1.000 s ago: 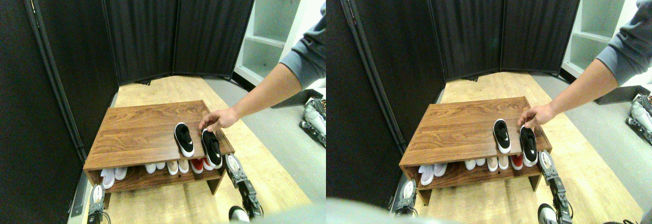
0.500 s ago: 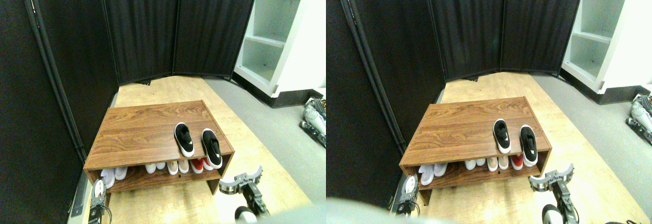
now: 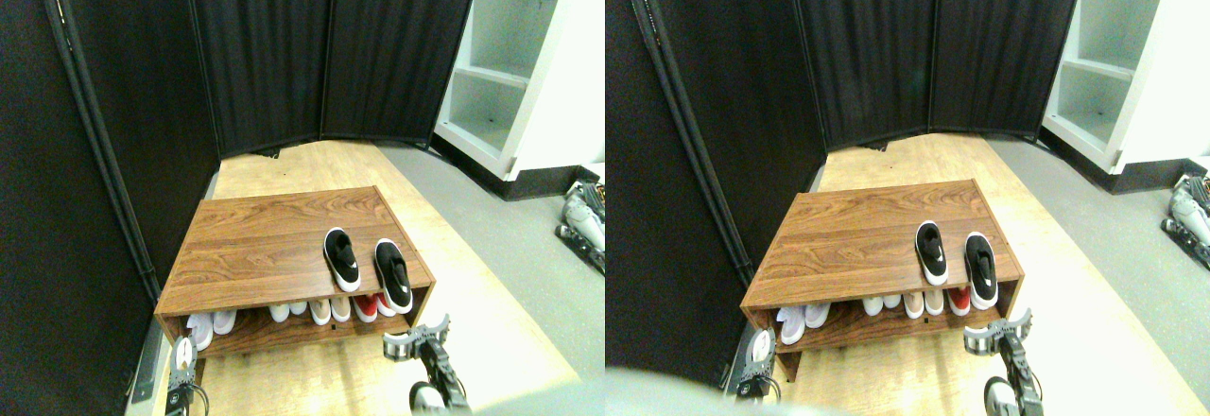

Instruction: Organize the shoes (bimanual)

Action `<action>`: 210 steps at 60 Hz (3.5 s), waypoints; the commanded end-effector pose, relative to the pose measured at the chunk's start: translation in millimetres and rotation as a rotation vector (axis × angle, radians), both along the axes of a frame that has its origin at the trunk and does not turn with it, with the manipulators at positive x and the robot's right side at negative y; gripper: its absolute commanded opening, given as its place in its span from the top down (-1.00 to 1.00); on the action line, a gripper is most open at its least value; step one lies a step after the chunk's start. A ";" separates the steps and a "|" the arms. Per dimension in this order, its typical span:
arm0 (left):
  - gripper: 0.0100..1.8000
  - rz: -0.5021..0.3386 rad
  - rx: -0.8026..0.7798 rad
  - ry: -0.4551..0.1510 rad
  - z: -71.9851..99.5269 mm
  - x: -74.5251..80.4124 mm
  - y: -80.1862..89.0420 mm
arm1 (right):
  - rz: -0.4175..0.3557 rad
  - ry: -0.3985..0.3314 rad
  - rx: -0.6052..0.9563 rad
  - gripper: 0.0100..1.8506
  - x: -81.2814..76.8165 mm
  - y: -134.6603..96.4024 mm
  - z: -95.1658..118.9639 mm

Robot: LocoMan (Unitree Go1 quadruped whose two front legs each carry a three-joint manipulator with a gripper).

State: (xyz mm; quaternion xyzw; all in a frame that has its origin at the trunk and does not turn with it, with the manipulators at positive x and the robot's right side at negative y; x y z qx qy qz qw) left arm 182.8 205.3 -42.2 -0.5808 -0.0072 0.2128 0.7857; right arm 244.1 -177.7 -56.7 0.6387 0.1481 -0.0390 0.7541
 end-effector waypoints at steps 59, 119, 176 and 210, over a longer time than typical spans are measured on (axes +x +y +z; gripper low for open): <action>1.00 0.001 0.046 -0.075 7.9 -6.3 1.6 | -0.053 0.066 -0.083 -0.55 70.8 8.0 -24.8; 1.00 0.006 -0.002 -0.086 8.8 -4.3 8.5 | -0.342 -0.281 -0.431 1.00 43.5 -77.3 71.2; 1.00 0.074 0.051 -0.097 5.3 -12.9 11.5 | -0.335 0.009 -0.372 1.00 117.8 -43.0 -1.4; 1.00 0.075 0.073 -0.101 4.0 -6.8 13.7 | -0.297 0.035 -0.329 1.00 122.6 -5.5 -6.0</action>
